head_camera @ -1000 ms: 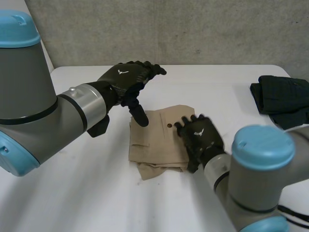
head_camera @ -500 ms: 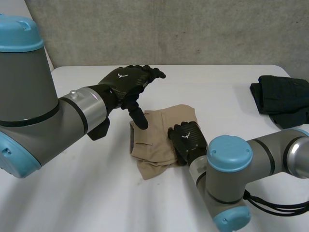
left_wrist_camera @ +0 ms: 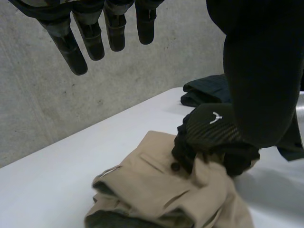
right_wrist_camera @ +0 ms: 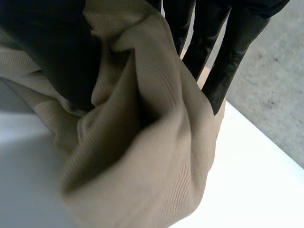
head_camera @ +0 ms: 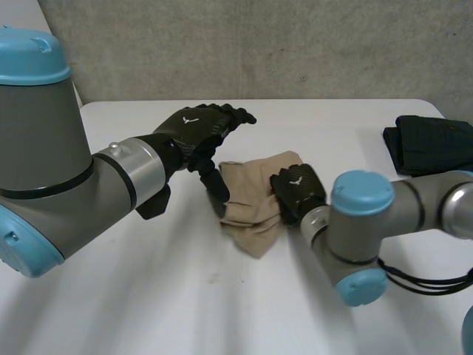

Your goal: Fold the laundry.

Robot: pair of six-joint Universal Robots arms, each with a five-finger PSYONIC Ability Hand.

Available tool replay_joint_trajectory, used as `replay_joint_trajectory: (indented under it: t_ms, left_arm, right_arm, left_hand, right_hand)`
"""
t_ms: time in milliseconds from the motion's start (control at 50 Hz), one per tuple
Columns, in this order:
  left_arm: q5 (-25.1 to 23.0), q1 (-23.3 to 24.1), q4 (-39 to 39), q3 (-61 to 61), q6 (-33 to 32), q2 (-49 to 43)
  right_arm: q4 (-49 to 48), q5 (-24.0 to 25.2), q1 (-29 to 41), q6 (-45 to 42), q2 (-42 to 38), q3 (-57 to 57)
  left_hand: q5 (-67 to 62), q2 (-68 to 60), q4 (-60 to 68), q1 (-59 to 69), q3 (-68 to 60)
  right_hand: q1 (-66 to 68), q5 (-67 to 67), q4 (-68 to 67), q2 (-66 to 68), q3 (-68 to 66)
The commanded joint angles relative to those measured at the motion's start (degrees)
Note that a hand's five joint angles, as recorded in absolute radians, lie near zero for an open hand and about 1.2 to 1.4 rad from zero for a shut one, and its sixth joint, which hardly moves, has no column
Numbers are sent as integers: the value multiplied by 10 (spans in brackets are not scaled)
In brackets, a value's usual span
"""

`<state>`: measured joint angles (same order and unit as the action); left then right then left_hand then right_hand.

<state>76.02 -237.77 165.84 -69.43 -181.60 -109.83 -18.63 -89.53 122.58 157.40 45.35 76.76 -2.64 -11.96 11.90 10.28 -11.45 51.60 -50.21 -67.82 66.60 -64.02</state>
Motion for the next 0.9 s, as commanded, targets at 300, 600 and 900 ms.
replay_joint_trajectory:
  t_ms: [300, 600, 900]
  left_arm:
    - [-4, 14, 7, -11, -2, -1]
    - [-4, 28, 30, -26, -1, -3]
    - [-3, 33, 45, -33, 2, -6]
  right_arm:
    - [30, 135, -219, -228, 12, -48]
    - [-23, 207, -289, -166, -48, -309]
    - [69, 287, -416, -75, -184, -536]
  left_hand:
    - [19, 12, -12, 4, 7]
    - [19, 12, -12, 4, 7]
    - [17, 11, -10, 6, 6]
  right_hand:
    - [284, -198, -122, 134, -160]
    - [284, -198, -122, 134, -160]
    - [284, -198, -122, 134, -160]
